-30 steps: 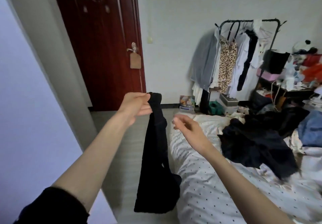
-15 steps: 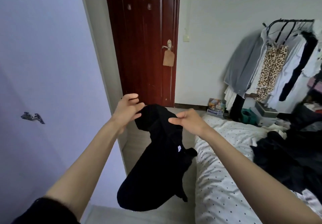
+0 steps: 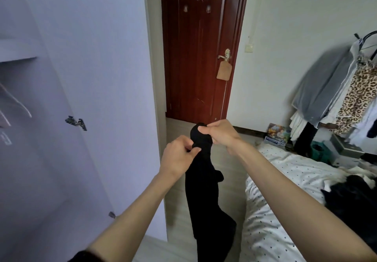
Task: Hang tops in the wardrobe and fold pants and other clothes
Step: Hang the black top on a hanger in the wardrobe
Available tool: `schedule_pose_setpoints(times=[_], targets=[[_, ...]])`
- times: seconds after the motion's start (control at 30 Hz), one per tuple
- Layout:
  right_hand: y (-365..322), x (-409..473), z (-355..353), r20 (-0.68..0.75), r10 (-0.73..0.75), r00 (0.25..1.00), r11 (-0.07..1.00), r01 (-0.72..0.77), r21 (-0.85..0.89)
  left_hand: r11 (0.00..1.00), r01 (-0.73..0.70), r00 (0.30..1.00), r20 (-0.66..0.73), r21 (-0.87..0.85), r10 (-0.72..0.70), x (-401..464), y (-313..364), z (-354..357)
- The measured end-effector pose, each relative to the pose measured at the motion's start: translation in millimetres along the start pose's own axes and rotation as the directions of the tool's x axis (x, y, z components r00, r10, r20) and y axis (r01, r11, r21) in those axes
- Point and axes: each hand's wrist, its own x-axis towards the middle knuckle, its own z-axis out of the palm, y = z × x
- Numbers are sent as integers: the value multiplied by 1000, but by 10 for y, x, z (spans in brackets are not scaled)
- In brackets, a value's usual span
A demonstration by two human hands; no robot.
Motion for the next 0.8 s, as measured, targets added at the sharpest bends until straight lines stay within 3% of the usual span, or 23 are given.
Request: schedule_pose_setpoints(times=[0.1,0.2,0.3,0.43,0.63,0.8], targets=[[5,-23,-31,66,30,997,1000,-30,-2,967,120,993,20,-224,-118,54,-6,-65],[48,-33,-89,125,50,991,998,-45,-47,908,171,984,113,-383,-138,132,13,-216],[99,-93,-106,164,-46,985,993,63,-102,946,129,978,195,-297,-72,252,47,-365],[115,-173,-23,357,-157,921,967,217,-134,959,41,972,233,-281,26,312,110,-483],[66,-181,18,203,-281,938,949,304,-89,966,-44,975,201,-256,98,241,71,-531],[-50,-148,7,105,-323,941,933,335,-131,923,154,938,345,-353,-24,123,-137,-498]])
